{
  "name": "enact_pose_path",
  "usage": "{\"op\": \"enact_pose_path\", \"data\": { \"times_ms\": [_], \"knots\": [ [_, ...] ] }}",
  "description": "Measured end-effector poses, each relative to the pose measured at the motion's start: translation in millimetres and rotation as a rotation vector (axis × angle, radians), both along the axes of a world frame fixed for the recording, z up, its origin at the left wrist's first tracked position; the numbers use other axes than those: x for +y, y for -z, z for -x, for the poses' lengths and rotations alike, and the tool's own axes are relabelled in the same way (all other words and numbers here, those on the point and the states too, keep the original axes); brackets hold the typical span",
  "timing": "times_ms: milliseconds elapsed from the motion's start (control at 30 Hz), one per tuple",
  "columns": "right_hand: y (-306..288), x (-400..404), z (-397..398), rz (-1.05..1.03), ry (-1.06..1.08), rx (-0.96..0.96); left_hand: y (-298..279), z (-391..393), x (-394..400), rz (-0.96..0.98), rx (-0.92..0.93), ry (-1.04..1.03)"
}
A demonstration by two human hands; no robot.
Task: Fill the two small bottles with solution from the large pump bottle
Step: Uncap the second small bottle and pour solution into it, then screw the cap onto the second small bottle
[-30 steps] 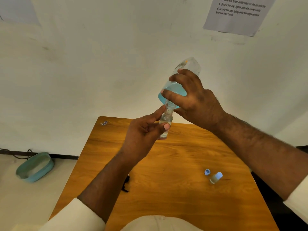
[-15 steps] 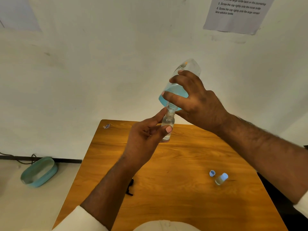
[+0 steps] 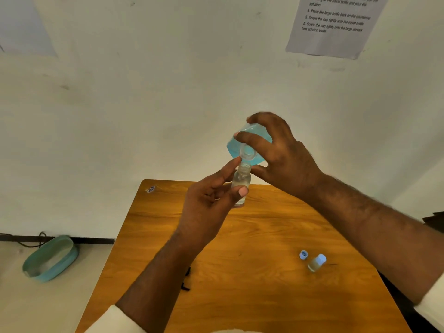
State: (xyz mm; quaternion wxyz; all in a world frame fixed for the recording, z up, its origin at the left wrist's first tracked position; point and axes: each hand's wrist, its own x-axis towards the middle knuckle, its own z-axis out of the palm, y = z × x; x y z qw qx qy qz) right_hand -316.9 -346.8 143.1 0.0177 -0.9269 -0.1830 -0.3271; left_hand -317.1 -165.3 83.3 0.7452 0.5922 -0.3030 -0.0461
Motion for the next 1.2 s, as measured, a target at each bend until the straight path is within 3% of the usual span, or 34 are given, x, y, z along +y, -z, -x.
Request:
{"op": "enact_pose_path", "data": {
  "times_ms": [233, 467, 800, 1200],
  "knots": [
    [45, -7, -1, -0.726, 0.018, 0.143, 10, 5, -10, 0.043, 0.066, 0.036],
    [143, -17, 19, -1.02, 0.173, 0.255, 30, 16, -24, 0.061, 0.186, 0.106],
    [248, -57, 45, -0.971, 0.261, 0.545, 67, 49, -50, -0.078, 0.232, -0.054],
    [267, -96, 58, -0.988, 0.209, 0.709, 101, 81, -127, -0.195, 0.31, -0.199]
  ]
}}
